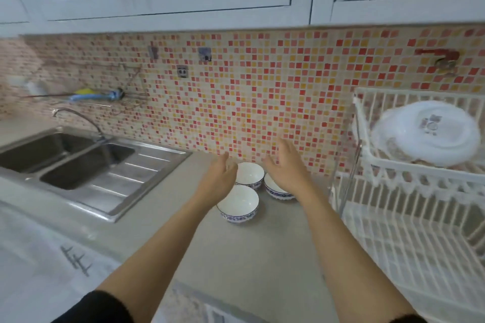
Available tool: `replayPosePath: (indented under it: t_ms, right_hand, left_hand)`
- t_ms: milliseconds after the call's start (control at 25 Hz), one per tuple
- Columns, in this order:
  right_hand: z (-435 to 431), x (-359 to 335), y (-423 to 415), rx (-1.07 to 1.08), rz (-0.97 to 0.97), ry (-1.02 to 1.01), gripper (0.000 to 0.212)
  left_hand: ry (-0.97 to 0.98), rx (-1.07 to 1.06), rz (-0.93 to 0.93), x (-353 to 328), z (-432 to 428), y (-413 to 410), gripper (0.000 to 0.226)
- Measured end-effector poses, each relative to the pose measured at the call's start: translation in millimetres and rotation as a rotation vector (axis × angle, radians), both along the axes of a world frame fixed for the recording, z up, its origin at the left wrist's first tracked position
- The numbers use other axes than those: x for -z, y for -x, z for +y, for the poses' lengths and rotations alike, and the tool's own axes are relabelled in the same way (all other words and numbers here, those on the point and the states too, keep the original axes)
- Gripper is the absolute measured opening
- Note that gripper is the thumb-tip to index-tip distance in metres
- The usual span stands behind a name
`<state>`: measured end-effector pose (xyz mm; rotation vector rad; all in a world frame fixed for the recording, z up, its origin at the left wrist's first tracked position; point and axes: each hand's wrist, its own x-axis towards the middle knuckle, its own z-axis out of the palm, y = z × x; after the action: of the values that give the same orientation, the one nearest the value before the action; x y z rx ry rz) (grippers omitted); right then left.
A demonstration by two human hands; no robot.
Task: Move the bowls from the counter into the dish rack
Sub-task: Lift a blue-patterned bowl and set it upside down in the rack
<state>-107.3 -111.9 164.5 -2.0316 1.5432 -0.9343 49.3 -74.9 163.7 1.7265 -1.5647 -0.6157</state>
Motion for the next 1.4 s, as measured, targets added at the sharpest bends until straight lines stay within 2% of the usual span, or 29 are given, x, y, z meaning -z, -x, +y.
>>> replayPosePath:
  t_ms: [160,280,440,800,1040,1240,1400]
  right_hand:
    - [-13.5,70.3,-30.1,0.063,0.011,-0.199,0.060]
    - [-28.8,104.1,-38.2,0.078,0.009,-0.301,0.063]
    - [-64.0,144.3,-45.7,0.107,0.027,-0.348,0.070]
    - [-142.2,216.8,-53.4,0.139,0.146,-0.549,0.059]
    - [-164.2,240.6,-52.4,0.119,0.214,-0.606,0.034]
    - [-153.6,233.1,-52.1,0.096,0.220,-0.544,0.029]
    - [-129.9,199.1,-50.5,0.118,0.100,-0.480,0.029]
  left_hand:
    - [-0.167,-0.020,-0.113,58.7,-12.5,-35.7,0.052]
    - [-0.264,-0.049,-0.125,91.5,-27.6,-46.8,0.034]
    - [-0.374,-0.115,-0.113,132.2,-60.8,-52.4,0.042]
    - [-0.514,-0.157,-0.130,195.9,-151.0,-52.7,0.036]
    - [-0.612,-0.173,-0.180,214.5,-171.4,-60.2,0.041]
    - [-0.595,-0.193,-0.104,209.1,-160.7,-64.3,0.042]
    - [-0.433,-0.245,-0.024,179.4,-138.4,-61.2,0.046]
